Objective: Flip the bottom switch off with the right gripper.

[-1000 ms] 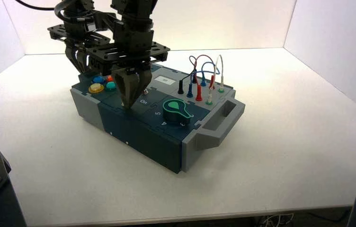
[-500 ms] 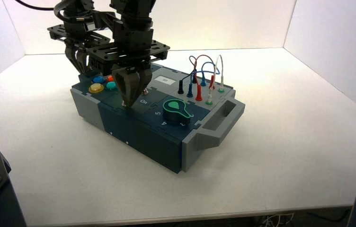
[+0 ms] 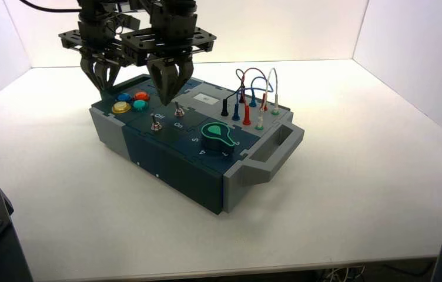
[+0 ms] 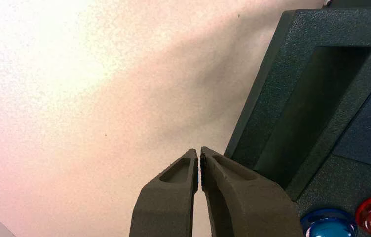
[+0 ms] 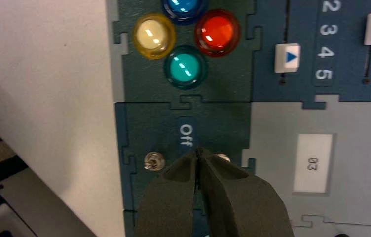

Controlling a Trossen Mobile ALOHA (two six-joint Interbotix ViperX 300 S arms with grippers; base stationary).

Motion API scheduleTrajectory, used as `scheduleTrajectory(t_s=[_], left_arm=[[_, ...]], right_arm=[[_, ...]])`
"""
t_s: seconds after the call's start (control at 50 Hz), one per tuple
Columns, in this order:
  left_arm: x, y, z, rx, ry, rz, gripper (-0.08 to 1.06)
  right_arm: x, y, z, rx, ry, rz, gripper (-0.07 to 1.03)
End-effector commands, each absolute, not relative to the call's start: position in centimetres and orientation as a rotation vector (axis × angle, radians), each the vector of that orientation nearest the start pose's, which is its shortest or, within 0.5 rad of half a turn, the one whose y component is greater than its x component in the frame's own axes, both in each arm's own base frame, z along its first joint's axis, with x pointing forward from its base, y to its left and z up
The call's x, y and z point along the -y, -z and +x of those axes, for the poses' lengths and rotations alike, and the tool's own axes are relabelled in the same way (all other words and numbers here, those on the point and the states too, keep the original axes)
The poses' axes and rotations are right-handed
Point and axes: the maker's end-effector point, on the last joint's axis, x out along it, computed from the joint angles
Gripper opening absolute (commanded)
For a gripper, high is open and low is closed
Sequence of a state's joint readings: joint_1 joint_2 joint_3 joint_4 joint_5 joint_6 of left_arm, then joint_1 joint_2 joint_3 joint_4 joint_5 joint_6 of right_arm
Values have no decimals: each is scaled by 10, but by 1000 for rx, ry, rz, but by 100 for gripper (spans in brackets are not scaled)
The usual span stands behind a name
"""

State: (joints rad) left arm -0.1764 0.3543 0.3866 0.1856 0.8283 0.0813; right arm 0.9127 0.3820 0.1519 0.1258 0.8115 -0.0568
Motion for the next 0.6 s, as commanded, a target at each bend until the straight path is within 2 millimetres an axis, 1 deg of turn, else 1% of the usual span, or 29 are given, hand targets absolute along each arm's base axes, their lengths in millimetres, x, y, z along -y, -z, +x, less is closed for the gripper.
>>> scheduleTrajectory(t_s=[0.02, 0.12, 0.22, 0.3, 0.42, 0.46, 0.54, 0.6], left_arm=[[54, -21, 388, -1504, 209, 419, 5], [54, -22, 389, -1499, 209, 419, 5], [53, -22, 389, -1501, 207, 417, 5], [51, -21, 388, -1506, 204, 415, 5], [49, -23, 391, -1498, 199, 411, 5], [47, -24, 392, -1496, 194, 406, 5], [42, -25, 392, -1495, 184, 395, 7], [40, -25, 392, -1498, 179, 392, 9]], right_arm=[[-382, -94, 274, -1219, -843, -495, -2], [-381, -111, 271, -1189, -852, -482, -2], [-377, -133, 268, -1151, -858, -457, -2], [-373, -141, 264, -1141, -861, -452, -2], [-359, -151, 254, -1134, -862, -448, -2], [-356, -153, 249, -1132, -866, -446, 0], [-345, -156, 239, -1136, -870, -442, 15], [-335, -160, 230, -1138, -871, -433, 35]])
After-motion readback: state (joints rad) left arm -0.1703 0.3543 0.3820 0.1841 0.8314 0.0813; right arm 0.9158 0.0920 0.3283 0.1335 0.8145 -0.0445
